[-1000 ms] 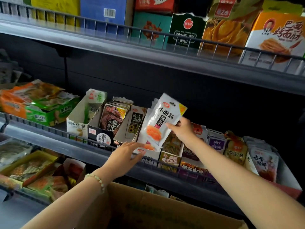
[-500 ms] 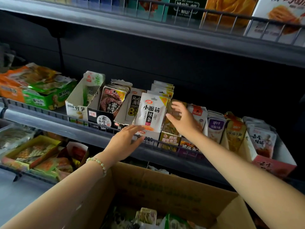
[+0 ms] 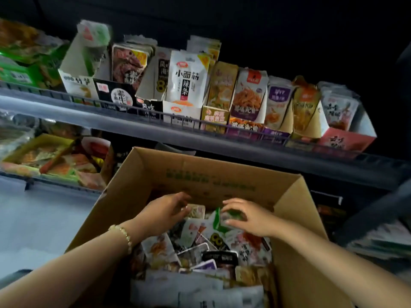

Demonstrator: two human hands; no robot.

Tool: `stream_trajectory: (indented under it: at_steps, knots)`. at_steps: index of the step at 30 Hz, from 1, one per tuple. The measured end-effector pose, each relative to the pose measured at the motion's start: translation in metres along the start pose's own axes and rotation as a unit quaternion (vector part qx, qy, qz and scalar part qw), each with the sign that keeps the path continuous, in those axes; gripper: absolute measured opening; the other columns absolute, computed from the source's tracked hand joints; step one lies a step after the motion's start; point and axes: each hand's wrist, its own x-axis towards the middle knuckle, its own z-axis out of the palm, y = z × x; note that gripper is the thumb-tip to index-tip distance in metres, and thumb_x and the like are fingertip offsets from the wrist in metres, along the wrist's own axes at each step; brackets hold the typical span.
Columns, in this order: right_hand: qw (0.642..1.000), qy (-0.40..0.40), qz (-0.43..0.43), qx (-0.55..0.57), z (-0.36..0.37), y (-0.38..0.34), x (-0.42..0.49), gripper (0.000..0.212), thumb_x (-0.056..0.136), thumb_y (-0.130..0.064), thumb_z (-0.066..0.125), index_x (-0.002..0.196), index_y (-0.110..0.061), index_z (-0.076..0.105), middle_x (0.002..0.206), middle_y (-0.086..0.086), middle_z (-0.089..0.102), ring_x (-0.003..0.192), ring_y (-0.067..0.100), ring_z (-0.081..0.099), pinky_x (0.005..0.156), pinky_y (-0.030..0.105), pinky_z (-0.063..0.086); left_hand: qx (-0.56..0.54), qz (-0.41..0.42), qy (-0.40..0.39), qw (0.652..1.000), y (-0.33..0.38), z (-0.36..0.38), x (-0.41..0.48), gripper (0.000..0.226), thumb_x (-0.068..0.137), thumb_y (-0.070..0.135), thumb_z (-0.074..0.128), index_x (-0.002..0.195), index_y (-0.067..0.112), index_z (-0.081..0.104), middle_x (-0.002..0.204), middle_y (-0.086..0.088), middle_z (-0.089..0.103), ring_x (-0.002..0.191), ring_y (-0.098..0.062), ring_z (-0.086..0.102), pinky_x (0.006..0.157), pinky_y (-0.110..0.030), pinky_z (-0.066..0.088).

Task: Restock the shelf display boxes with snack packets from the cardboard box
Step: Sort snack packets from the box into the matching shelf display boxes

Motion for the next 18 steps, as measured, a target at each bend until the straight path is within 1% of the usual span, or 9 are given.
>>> stream_trajectory:
  at_steps: [3,4,6,7,9,11,12,15,18]
  knots:
    - [0.995,-0.072,0.066,0.024,0.029,0.025,0.004,0.054,0.091,-0.048,0.056,0.138,-0.024,0.045,0.150,-0.001,0.033,0.139,0.019,0.032,0.113,0.034,0.030,0.033,-0.039,-0.133,0.990,0.000,0.027,0.006,0.047,0.097,0.045,0.048,0.135,0.017,0.048,0.128,-0.006,0.059,0.110,-0.021,0.059,0.091,-0.030,0.047]
    - [0.991,-0.099,0.088,0.017,0.035,0.031,0.004,0.061,0.090,-0.051,0.056,0.142,-0.023,0.040,0.153,0.001,0.029,0.142,0.021,0.027,0.114,0.035,0.028,0.039,-0.044,-0.162,0.985,0.000,0.035,0.009,0.049,0.097,0.046,0.047,0.135,0.015,0.048,0.127,-0.009,0.059,0.110,-0.023,0.058,0.088,-0.027,0.045]
    - [0.982,-0.138,0.126,-0.005,0.043,0.042,0.007,0.070,0.090,-0.053,0.055,0.148,-0.021,0.031,0.159,0.000,0.015,0.148,0.023,0.010,0.117,0.036,0.020,0.055,-0.052,-0.197,0.977,0.003,0.050,0.017,0.053,0.097,0.049,0.044,0.138,0.016,0.046,0.133,-0.010,0.056,0.115,-0.025,0.056,0.087,-0.024,0.041]
    - [0.980,-0.143,0.140,-0.008,0.045,0.046,0.009,0.069,0.091,-0.051,0.054,0.149,-0.021,0.030,0.161,0.000,0.009,0.149,0.022,0.002,0.117,0.036,0.017,0.060,-0.057,-0.208,0.975,0.005,0.058,0.023,0.055,0.097,0.050,0.042,0.141,0.016,0.043,0.138,-0.010,0.052,0.120,-0.026,0.053,0.091,-0.025,0.040]
    - [0.977,-0.141,0.159,-0.004,0.047,0.053,0.011,0.064,0.094,-0.046,0.053,0.149,-0.021,0.031,0.161,0.003,0.001,0.149,0.022,-0.002,0.118,0.036,0.018,0.042,-0.075,-0.220,0.972,0.011,0.074,0.035,0.060,0.098,0.052,0.039,0.145,0.015,0.035,0.147,-0.011,0.044,0.129,-0.028,0.046,0.101,-0.028,0.037]
    - [0.976,-0.138,0.169,0.004,0.050,0.059,0.012,0.064,0.094,-0.040,0.057,0.149,-0.023,0.030,0.161,0.004,0.002,0.148,0.023,0.005,0.116,0.035,0.023,0.007,-0.084,-0.218,0.972,0.019,0.084,0.047,0.065,0.098,0.052,0.037,0.150,0.013,0.025,0.152,-0.011,0.035,0.136,-0.028,0.039,0.106,-0.030,0.033]
    - [0.976,-0.132,0.175,0.009,0.052,0.062,0.010,0.068,0.092,-0.038,0.061,0.150,-0.024,0.027,0.161,0.004,0.004,0.148,0.023,0.010,0.115,0.034,0.024,-0.011,-0.091,-0.213,0.973,0.023,0.088,0.053,0.067,0.098,0.052,0.037,0.151,0.014,0.022,0.154,-0.011,0.033,0.137,-0.028,0.038,0.107,-0.030,0.033]
    - [0.973,-0.111,0.200,-0.007,0.060,0.071,0.004,0.082,0.083,-0.039,0.071,0.150,-0.025,0.025,0.159,0.004,0.015,0.144,0.025,0.022,0.112,0.033,0.028,-0.083,-0.111,-0.214,0.967,0.030,0.101,0.072,0.067,0.097,0.052,0.038,0.150,0.014,0.025,0.150,-0.013,0.038,0.132,-0.028,0.043,0.106,-0.032,0.037]
    - [0.973,-0.098,0.203,-0.040,0.061,0.077,0.004,0.080,0.076,-0.044,0.077,0.142,-0.026,0.035,0.155,0.003,0.022,0.141,0.028,0.024,0.112,0.041,0.030,-0.118,-0.147,-0.190,0.964,0.029,0.115,0.088,0.073,0.092,0.059,0.042,0.146,0.011,0.031,0.146,-0.013,0.043,0.130,-0.032,0.044,0.105,-0.036,0.039]
